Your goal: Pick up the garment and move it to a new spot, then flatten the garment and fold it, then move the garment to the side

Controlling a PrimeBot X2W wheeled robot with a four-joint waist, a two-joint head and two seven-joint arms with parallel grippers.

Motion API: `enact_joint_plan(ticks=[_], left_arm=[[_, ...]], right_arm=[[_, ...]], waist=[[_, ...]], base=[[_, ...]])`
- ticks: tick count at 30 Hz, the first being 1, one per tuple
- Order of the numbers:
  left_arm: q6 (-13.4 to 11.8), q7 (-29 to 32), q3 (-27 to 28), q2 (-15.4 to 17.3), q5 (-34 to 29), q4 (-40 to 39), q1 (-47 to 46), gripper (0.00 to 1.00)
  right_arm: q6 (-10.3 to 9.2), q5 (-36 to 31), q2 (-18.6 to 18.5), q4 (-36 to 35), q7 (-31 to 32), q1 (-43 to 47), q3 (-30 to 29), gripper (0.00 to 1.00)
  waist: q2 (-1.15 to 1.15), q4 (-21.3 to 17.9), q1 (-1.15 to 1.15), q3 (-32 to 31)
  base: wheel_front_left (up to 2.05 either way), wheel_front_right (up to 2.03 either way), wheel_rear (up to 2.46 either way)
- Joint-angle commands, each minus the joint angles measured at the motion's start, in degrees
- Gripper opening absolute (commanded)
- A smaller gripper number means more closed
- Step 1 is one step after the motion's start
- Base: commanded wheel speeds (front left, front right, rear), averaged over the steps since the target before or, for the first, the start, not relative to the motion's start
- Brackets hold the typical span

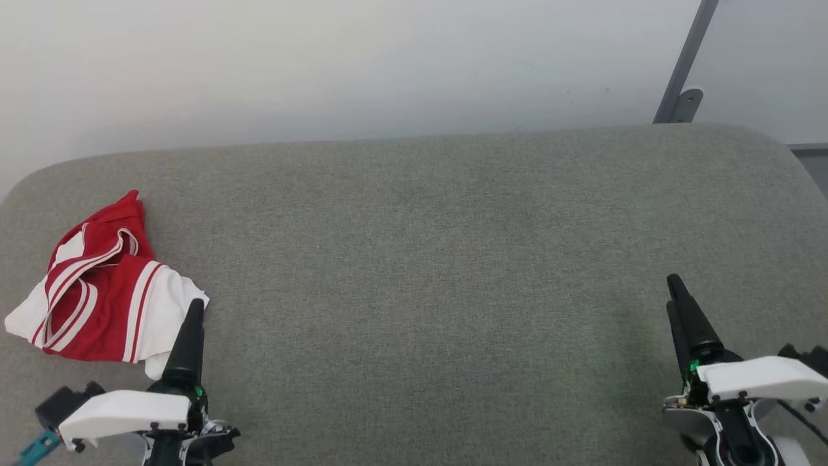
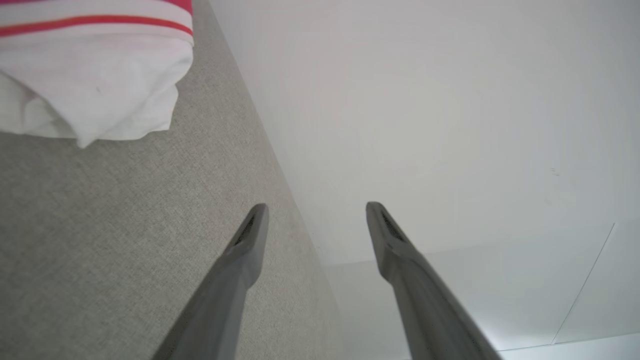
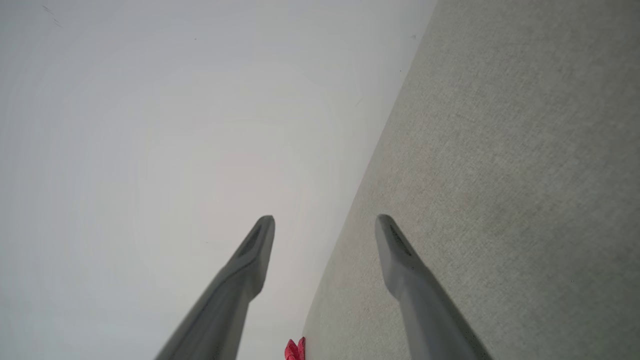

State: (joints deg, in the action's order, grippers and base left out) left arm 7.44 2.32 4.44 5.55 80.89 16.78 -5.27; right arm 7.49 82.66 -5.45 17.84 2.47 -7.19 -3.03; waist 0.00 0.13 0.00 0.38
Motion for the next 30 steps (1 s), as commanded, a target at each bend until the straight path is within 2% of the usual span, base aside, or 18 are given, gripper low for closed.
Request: enact_joint_plan(ticks=[1,13,14,21,30], left_arm=[[-0.3,-0.7,-0.1,0.6,-3.3,-1.1,-2.0,1.0],[-1.5,-3.6,-0.8,1.8,-20.2,-1.9,-1.9,1.0],[-1.5,-3.6,-0.8,1.8,-20.2,-1.9,-1.9,1.0],[-2.6,-5.1,-2.1,2.7,-28.2,-2.3,-1.8,1.0],[-3.0,-6.8,-3.2,3.6,-35.5,-1.4,-1.9,1.0]], right_arm=[[0.0,-2.9,-1.0,-0.3,-0.8,-2.4,0.7,1.0],[0.0,-19.7,-2.0,0.0,-3.8,-4.5,1.2,1.0],[0.0,-19.7,-2.0,0.0,-3.8,-4.5,1.2,1.0],[0.0,-30.1,-2.1,0.0,-5.3,-5.2,1.2,1.0],[0.0,-42.6,-2.6,1.1,-7.1,-6.1,1.9,1.0]], waist=[[0.0,0.0,0.0,0.0],[0.0,0.0,0.0,0.3],[0.0,0.0,0.0,0.3],[0.0,0.1,0.0,0.5],[0.0,0.2,0.0,0.6]], base=[[0.0,0.0,0.0],[0.0,0.0,0.0],[0.0,0.0,0.0],[0.0,0.0,0.0],[0.0,0.0,0.0]])
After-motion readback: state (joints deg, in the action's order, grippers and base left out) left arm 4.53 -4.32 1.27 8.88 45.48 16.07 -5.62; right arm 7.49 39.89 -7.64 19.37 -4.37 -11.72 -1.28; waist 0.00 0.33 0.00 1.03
